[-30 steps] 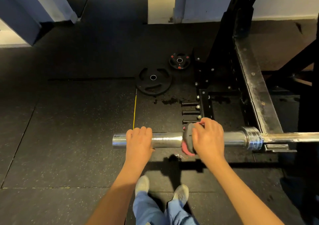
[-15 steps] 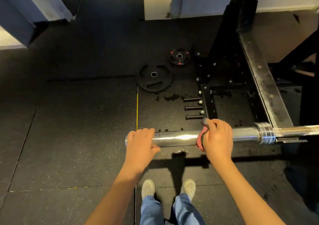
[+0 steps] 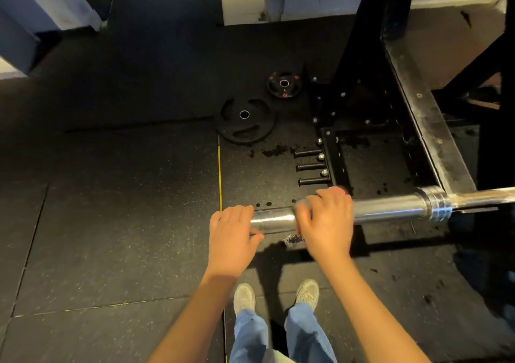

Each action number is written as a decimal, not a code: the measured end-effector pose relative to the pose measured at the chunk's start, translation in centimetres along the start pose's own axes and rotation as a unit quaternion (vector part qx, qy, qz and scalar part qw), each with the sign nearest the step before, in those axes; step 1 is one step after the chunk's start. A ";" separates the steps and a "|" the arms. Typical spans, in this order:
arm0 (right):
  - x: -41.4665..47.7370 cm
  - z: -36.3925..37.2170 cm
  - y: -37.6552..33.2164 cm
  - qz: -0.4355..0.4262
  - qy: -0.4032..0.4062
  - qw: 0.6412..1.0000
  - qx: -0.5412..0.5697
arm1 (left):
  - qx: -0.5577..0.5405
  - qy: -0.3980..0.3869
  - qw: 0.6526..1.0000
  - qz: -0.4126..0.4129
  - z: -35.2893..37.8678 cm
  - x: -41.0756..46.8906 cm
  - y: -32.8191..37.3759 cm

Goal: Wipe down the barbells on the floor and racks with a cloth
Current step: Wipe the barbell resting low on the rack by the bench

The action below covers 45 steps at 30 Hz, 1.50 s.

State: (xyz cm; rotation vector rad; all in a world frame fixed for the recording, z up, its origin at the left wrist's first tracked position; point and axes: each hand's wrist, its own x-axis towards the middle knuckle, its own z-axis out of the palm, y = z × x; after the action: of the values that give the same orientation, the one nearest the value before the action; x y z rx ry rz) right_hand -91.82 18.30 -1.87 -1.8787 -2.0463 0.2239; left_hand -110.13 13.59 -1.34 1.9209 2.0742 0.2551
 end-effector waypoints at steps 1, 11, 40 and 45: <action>-0.7 0.6 -1.5 -0.035 -0.013 0.999 0.006 | 0.008 0.008 1.000 -0.003 0.0 0.0 0.1; 2.0 -0.7 0.5 0.047 -0.093 0.992 -0.068 | 0.010 -0.063 0.998 0.006 -1.1 0.7 -2.5; 2.2 -1.1 3.0 -0.184 -0.235 0.940 -0.165 | 0.013 0.002 0.996 0.093 2.6 2.7 5.5; 5.2 -1.6 3.0 -0.213 -0.340 0.897 -0.188 | 0.048 -0.004 0.999 -0.018 0.0 2.8 0.0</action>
State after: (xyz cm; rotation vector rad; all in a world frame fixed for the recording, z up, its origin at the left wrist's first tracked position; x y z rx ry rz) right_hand -88.76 23.56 -0.62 -1.6134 -3.1140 0.4444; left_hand -110.27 16.33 -1.56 1.9325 2.1510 0.1416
